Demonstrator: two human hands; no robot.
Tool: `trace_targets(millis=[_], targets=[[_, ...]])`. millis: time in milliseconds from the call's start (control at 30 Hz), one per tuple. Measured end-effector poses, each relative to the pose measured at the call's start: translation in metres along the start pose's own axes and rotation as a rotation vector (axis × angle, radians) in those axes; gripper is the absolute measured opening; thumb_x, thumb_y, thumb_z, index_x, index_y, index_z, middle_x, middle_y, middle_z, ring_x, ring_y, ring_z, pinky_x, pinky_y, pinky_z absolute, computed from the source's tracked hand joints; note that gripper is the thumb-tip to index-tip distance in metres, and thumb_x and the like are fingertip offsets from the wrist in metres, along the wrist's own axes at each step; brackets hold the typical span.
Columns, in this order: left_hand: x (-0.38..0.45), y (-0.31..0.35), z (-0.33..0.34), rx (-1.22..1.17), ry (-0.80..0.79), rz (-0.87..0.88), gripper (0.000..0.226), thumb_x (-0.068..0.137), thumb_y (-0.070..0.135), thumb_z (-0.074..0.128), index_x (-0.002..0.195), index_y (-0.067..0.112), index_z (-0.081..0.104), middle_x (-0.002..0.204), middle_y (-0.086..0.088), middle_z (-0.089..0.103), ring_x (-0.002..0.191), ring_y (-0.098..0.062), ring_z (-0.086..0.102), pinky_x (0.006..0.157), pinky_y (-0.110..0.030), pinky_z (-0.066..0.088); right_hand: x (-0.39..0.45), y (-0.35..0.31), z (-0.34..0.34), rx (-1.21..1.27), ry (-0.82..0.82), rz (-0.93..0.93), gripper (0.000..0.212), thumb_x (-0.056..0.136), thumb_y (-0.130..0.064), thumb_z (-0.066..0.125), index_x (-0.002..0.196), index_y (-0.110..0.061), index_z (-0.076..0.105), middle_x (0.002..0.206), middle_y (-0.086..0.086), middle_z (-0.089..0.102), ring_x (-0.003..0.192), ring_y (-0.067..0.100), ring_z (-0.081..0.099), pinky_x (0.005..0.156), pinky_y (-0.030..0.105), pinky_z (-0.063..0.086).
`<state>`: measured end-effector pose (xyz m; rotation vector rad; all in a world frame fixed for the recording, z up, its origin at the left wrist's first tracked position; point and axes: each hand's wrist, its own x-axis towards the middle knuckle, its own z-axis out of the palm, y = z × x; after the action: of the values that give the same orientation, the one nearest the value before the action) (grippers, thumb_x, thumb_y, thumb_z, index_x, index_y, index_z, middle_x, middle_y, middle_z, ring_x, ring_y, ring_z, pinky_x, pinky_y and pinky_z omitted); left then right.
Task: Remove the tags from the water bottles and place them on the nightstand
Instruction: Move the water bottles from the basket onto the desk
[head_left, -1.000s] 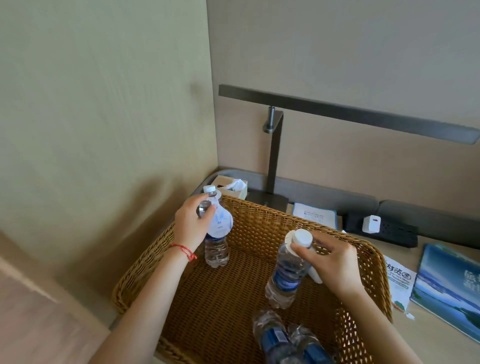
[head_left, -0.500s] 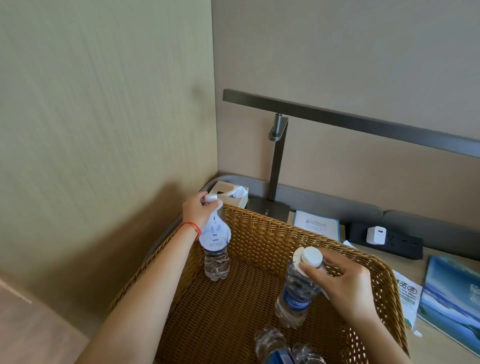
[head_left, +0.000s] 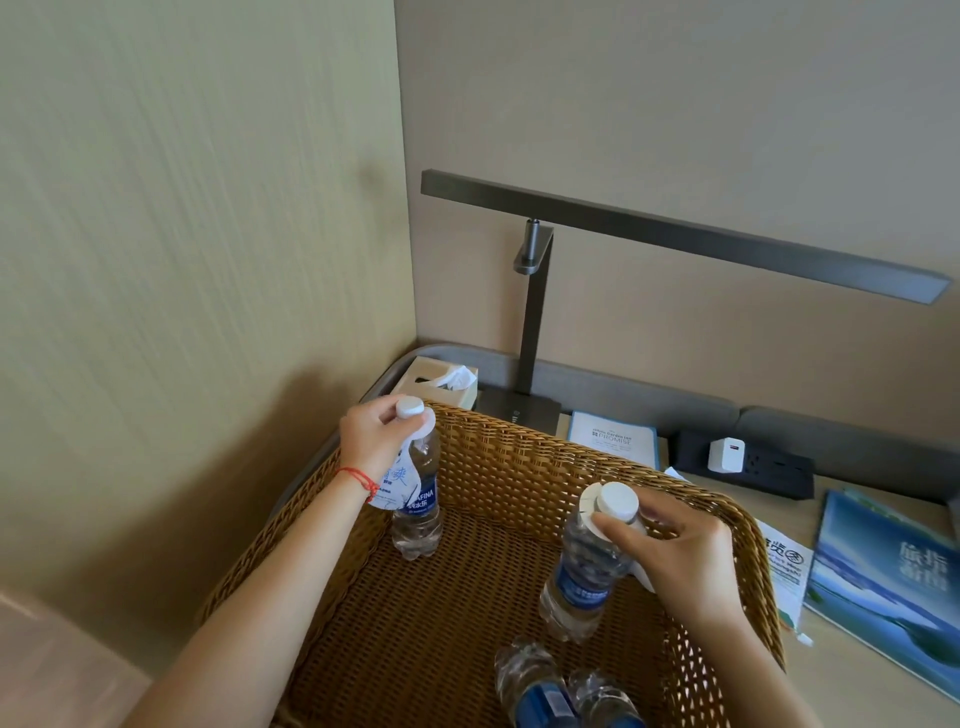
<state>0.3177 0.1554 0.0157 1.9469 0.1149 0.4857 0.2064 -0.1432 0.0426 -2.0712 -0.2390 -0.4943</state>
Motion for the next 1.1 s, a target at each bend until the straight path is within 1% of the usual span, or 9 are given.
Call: trace_targets(millis=[133, 300, 433, 567, 667, 767, 867, 933, 1100], targets=[[-0.021, 0.007, 0.000, -0.007, -0.027, 0.111, 0.025, 0.070, 0.015, 0.076, 0.089, 0.029, 0.069, 0.075, 0.022, 0.065, 0.074, 0.011, 0.061, 0.064, -0.003, 0.046, 0.000, -0.004, -0.002, 0.025, 0.008, 0.007, 0.035, 0.068, -0.017, 0.078, 0.098, -0.028, 0.063, 0.091, -0.022, 0.062, 0.085, -0.012, 0.058, 0.070, 0.002, 0.045], [-0.032, 0.032, -0.003, -0.063, -0.008, 0.165, 0.027, 0.071, 0.014, 0.075, 0.093, 0.028, 0.070, 0.074, 0.028, 0.066, 0.074, 0.012, 0.061, 0.065, -0.006, 0.048, 0.000, -0.012, -0.010, 0.012, 0.026, -0.009, 0.034, 0.070, -0.016, 0.077, 0.099, -0.025, 0.064, 0.091, -0.018, 0.063, 0.084, -0.011, 0.058, 0.068, 0.002, 0.046], [-0.032, 0.068, -0.003, -0.134, -0.042, 0.227, 0.029, 0.074, 0.016, 0.073, 0.092, 0.037, 0.066, 0.078, 0.019, 0.069, 0.074, 0.007, 0.063, 0.061, -0.010, 0.050, 0.003, -0.022, -0.020, 0.030, 0.056, 0.010, 0.031, 0.070, -0.019, 0.077, 0.098, -0.027, 0.065, 0.089, -0.020, 0.063, 0.080, -0.010, 0.061, 0.063, 0.007, 0.049], [-0.034, 0.102, 0.002, -0.148, -0.052, 0.299, 0.024, 0.075, 0.018, 0.072, 0.099, 0.017, 0.070, 0.081, 0.006, 0.070, 0.074, 0.008, 0.062, 0.056, -0.006, 0.046, 0.008, -0.033, -0.036, 0.073, 0.128, 0.009, 0.028, 0.070, -0.020, 0.077, 0.091, -0.034, 0.063, 0.084, -0.024, 0.064, 0.076, -0.010, 0.064, 0.061, 0.007, 0.050], [-0.039, 0.132, 0.009, -0.184, -0.054, 0.335, 0.030, 0.075, 0.016, 0.073, 0.104, 0.012, 0.068, 0.082, 0.008, 0.068, 0.075, 0.010, 0.062, 0.056, -0.006, 0.047, 0.012, -0.043, -0.054, 0.079, 0.192, -0.003, 0.026, 0.071, -0.022, 0.076, 0.092, -0.032, 0.065, 0.085, -0.021, 0.066, 0.076, -0.004, 0.065, 0.063, 0.011, 0.052], [-0.047, 0.162, 0.017, -0.213, -0.076, 0.382, 0.030, 0.075, 0.014, 0.072, 0.105, 0.013, 0.066, 0.085, 0.008, 0.066, 0.076, 0.010, 0.062, 0.057, -0.006, 0.047, 0.017, -0.051, -0.076, 0.126, 0.257, -0.028, 0.024, 0.070, -0.023, 0.077, 0.085, -0.039, 0.066, 0.080, -0.023, 0.067, 0.073, -0.004, 0.066, 0.063, 0.012, 0.053], [-0.059, 0.190, 0.030, -0.234, -0.086, 0.442, 0.031, 0.076, 0.013, 0.070, 0.106, 0.006, 0.066, 0.089, 0.006, 0.066, 0.077, 0.013, 0.060, 0.057, -0.004, 0.044, 0.019, -0.053, -0.105, 0.174, 0.334, -0.029, 0.021, 0.069, -0.024, 0.078, 0.089, -0.027, 0.072, 0.079, -0.015, 0.072, 0.071, 0.000, 0.068, 0.061, 0.014, 0.054], [-0.070, 0.209, 0.041, -0.262, -0.096, 0.467, 0.031, 0.077, 0.013, 0.070, 0.106, 0.006, 0.065, 0.089, 0.005, 0.066, 0.077, 0.014, 0.060, 0.056, -0.004, 0.044, 0.018, -0.053, -0.128, 0.206, 0.378, -0.034, 0.020, 0.069, -0.024, 0.079, 0.088, -0.024, 0.073, 0.076, -0.017, 0.073, 0.068, -0.003, 0.067, 0.057, 0.010, 0.050], [-0.100, 0.249, 0.079, -0.339, -0.132, 0.488, 0.029, 0.075, 0.014, 0.072, 0.103, 0.007, 0.067, 0.088, 0.003, 0.069, 0.080, 0.004, 0.064, 0.061, -0.009, 0.049, 0.004, -0.046, -0.192, 0.213, 0.433, -0.031, 0.016, 0.068, -0.019, 0.079, 0.077, -0.031, 0.072, 0.071, -0.023, 0.071, 0.062, -0.005, 0.065, 0.053, 0.009, 0.048]])
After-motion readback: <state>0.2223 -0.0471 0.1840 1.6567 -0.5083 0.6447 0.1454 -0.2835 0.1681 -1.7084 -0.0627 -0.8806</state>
